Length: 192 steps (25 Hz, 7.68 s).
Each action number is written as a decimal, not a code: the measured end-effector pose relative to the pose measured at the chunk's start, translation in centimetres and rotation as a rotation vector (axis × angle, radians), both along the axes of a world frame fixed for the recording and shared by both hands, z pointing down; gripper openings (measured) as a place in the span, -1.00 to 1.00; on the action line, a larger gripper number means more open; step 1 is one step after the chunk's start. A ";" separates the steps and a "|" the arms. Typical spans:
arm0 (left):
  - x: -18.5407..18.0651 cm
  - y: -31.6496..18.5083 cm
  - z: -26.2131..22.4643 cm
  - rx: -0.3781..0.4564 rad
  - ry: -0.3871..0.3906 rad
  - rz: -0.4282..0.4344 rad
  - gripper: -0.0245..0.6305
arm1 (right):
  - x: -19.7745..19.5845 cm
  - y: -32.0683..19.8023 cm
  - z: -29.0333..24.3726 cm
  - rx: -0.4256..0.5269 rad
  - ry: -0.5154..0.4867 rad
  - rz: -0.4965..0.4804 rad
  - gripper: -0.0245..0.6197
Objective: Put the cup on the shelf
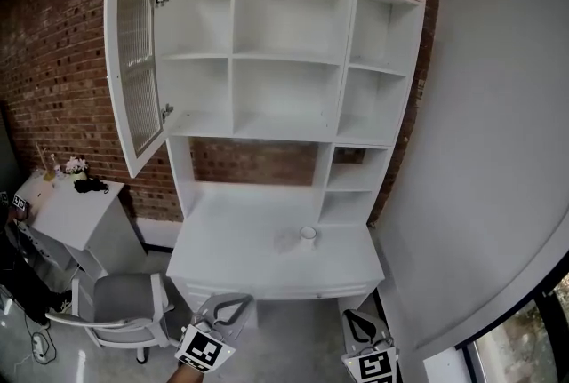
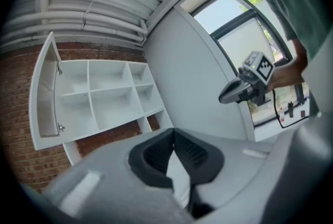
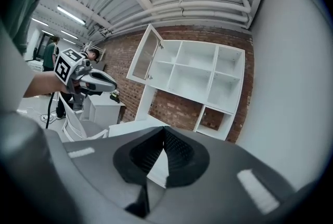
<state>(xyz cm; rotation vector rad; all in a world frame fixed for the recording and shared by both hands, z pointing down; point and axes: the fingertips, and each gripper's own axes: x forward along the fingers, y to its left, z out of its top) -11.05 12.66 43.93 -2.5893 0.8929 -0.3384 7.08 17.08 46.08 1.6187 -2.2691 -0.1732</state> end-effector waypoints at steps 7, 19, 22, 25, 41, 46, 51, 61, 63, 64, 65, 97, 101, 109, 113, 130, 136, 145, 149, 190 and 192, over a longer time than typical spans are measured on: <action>5.1 -3.2 0.1 0.001 0.001 -0.070 -0.92 | 5.3 -4.4 0.2 -0.001 -0.007 -0.072 -0.90; 9.8 -8.4 0.8 -0.002 -0.012 -0.101 -0.92 | 9.9 -10.0 1.0 -0.007 -0.021 -0.112 -0.90; 10.0 -10.4 1.3 -0.010 -0.013 -0.091 -0.92 | 10.0 -11.7 1.6 -0.020 -0.022 -0.102 -0.90; 10.0 -13.0 1.9 -0.020 -0.016 -0.070 -0.92 | 9.8 -13.8 2.0 -0.025 -0.018 -0.083 -0.90; 6.8 -26.9 0.8 -0.011 0.008 0.078 -0.92 | 6.0 -25.4 0.9 -0.013 -0.020 0.076 -0.90; 5.3 -29.5 0.9 -0.009 0.016 0.105 -0.92 | 4.6 -27.9 1.1 -0.013 -0.014 0.108 -0.90; 4.8 -31.5 1.5 -0.025 0.023 0.097 -0.92 | 4.0 -29.9 1.8 -0.031 -0.009 0.100 -0.90; 6.4 -35.5 2.4 -0.040 0.004 -0.002 -0.92 | 5.7 -35.9 4.0 -0.062 -0.032 0.003 -0.90; 6.9 -36.4 2.3 -0.038 0.002 -0.033 -0.92 | 6.4 -37.5 4.3 -0.070 -0.034 -0.027 -0.90; 7.2 -36.9 2.2 -0.037 -0.003 -0.051 -0.92 | 6.7 -38.3 4.4 -0.073 -0.035 -0.041 -0.90; 7.4 -37.4 2.3 -0.038 -0.007 -0.069 -0.92 | 7.0 -39.1 4.5 -0.075 -0.037 -0.056 -0.90; 6.6 -42.5 9.0 -0.124 -0.026 -0.317 -0.92 | 7.7 -51.2 26.2 -0.384 -0.015 -0.145 -0.76; 5.8 -43.0 10.0 -0.142 -0.035 -0.317 -0.92 | 7.6 -51.5 30.6 -0.459 -0.012 -0.108 -0.70; 4.6 -43.9 12.2 -0.176 -0.032 -0.318 -0.92 | 6.7 -52.7 38.2 -0.600 -0.032 -0.023 -0.50; 4.1 -44.5 12.7 -0.186 -0.036 -0.317 -0.92 | 6.8 -53.5 40.7 -0.641 -0.029 0.041 -0.47; 3.0 -47.2 12.2 -0.174 -0.032 -0.289 -0.92 | 7.1 -55.0 40.4 -0.590 -0.119 0.100 -0.70; 2.9 -47.7 11.1 -0.155 -0.022 -0.278 -0.92 | 7.3 -55.7 36.6 -0.510 -0.134 0.089 -0.70; 2.8 -47.8 8.5 -0.109 -0.018 -0.261 -0.92 | 6.9 -57.2 27.6 -0.369 -0.161 0.055 -0.70; 2.6 -47.4 6.9 -0.078 -0.013 -0.258 -0.92 | 6.7 -57.6 22.8 -0.308 -0.173 0.036 -0.70; 1.9 -45.7 1.7 -0.030 0.139 -0.192 -0.92 | 3.4 -58.3 -11.8 0.187 -0.359 -0.185 -0.71; 1.3 -45.6 1.4 -0.021 0.137 -0.197 -0.92 | 3.4 -58.5 -12.9 0.210 -0.364 -0.183 -0.71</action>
